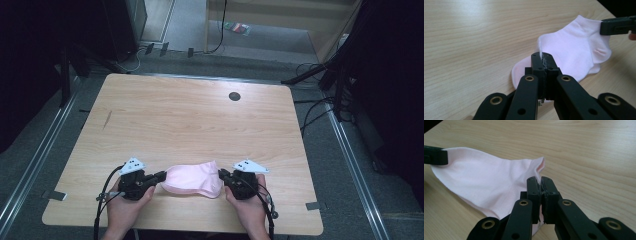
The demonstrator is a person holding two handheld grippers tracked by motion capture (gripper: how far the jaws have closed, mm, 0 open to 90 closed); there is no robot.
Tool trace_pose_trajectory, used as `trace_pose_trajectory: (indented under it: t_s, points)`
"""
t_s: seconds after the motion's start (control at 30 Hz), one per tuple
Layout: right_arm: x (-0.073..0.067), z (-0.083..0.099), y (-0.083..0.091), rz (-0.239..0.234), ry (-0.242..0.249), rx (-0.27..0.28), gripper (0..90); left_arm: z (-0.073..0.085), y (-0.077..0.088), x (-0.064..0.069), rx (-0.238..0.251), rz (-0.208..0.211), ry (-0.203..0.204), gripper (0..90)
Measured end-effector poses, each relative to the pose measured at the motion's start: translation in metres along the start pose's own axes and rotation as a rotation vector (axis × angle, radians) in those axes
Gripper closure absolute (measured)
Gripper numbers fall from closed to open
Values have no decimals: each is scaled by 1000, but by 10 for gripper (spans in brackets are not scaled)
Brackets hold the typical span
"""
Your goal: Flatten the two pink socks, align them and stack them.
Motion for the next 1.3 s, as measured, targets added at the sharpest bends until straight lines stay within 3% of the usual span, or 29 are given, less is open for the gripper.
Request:
trace_pose_trajectory:
  t_s: [0.17, 0.33, 0.43, 0.7, 0.8, 0.93, 1.1, 1.17, 1.2, 1.23, 1.3]
  points:
    - [-2, 6, -5, 16, 25, -17, 868, 6, -5, -4, -23, -1, 23, 900]
    - [-3, 9, -11, 3, 17, -22, 868, 11, -8, -8, -33, -54, 15, 900]
    - [-4, 10, -13, 9, 30, -25, 868, 12, -10, -12, -37, -56, 24, 900]
    - [-1, 14, -19, 18, 26, -38, 867, 12, -15, -9, -27, -75, 5, 900]
    - [-3, 12, -16, 9, 25, -27, 866, 11, -15, -7, -38, -92, -27, 900]
    - [-3, 14, -18, 12, 31, -42, 865, 16, -22, -7, -74, -89, -18, 900]
    - [1, 19, -23, 11, 34, -71, 862, 16, -23, -10, -74, -100, -17, 900]
    - [2, 19, -24, -4, 35, -86, 823, 15, -22, -11, -64, -97, -10, 878]
    - [3, 18, -23, -6, 30, -77, 759, 15, -20, -11, -57, -90, -13, 834]
    - [4, 16, -21, -1, 21, -55, 654, 12, -17, -10, -27, -90, -12, 760]
    - [3, 12, -15, -18, -1, -18, 611, 8, -9, -11, 14, -83, -2, 684]
Point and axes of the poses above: each handheld gripper's, and its own axes: y roughly backward along the jaws, z roughly out of its underside, x roughly to its right, the point moved 8 cm from there along -y, roughly forward along the jaws, and after that the axes turned 9 degrees about -x, right-handed, at the moved point
